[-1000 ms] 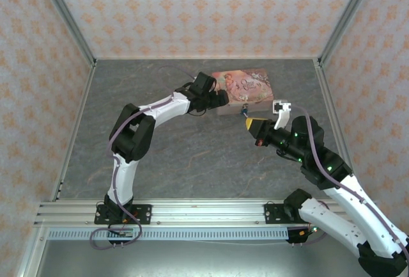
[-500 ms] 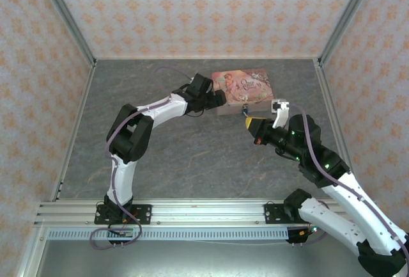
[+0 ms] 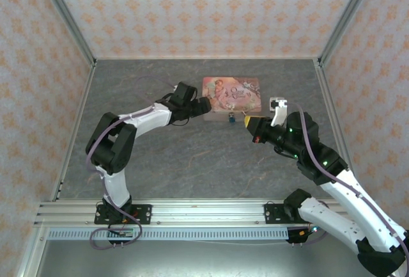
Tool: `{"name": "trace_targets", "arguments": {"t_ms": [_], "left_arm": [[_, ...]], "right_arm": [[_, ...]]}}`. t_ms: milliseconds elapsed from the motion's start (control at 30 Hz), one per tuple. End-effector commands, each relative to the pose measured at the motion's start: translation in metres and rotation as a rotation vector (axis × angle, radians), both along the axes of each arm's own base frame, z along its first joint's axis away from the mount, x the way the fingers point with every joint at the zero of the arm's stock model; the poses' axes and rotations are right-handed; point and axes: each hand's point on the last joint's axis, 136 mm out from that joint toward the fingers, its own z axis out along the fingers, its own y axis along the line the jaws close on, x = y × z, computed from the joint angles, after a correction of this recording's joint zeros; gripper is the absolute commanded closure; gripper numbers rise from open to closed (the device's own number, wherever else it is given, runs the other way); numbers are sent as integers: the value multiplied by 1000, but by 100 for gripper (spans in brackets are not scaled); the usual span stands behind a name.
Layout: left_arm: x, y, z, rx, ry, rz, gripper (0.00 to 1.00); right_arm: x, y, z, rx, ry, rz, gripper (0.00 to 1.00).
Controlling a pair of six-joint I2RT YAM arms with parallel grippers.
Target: Unlock a padlock with a key
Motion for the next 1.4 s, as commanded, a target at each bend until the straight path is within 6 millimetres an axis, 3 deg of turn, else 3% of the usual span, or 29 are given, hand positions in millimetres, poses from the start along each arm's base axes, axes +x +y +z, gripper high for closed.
{"name": "trace_targets", "arguments": {"t_ms": [0,167,367,600,833,1100,1367], "left_arm": [[-42,55,-41,171,160,64,11],[-58,89,-41,153,178,118,10],[-60,113,-37,134,176,158,10],[-42,101,3,56,47,113,10],[-29,84,79,-56,-208,34,8],[-54,77,131,-67,-389,-103,6],[-89,77,148,-84,-555,-168,5]], "right_arm": [[-1,-2,13,8,-27,-5,100],[-1,0,8,21,-12,-1,100],[-1,3,2,40,15,4,100],[0,4,-3,54,36,1,100],[4,12,-14,72,75,13,100],[24,28,-38,76,130,7,100],[65,52,-69,113,211,16,100]]}}
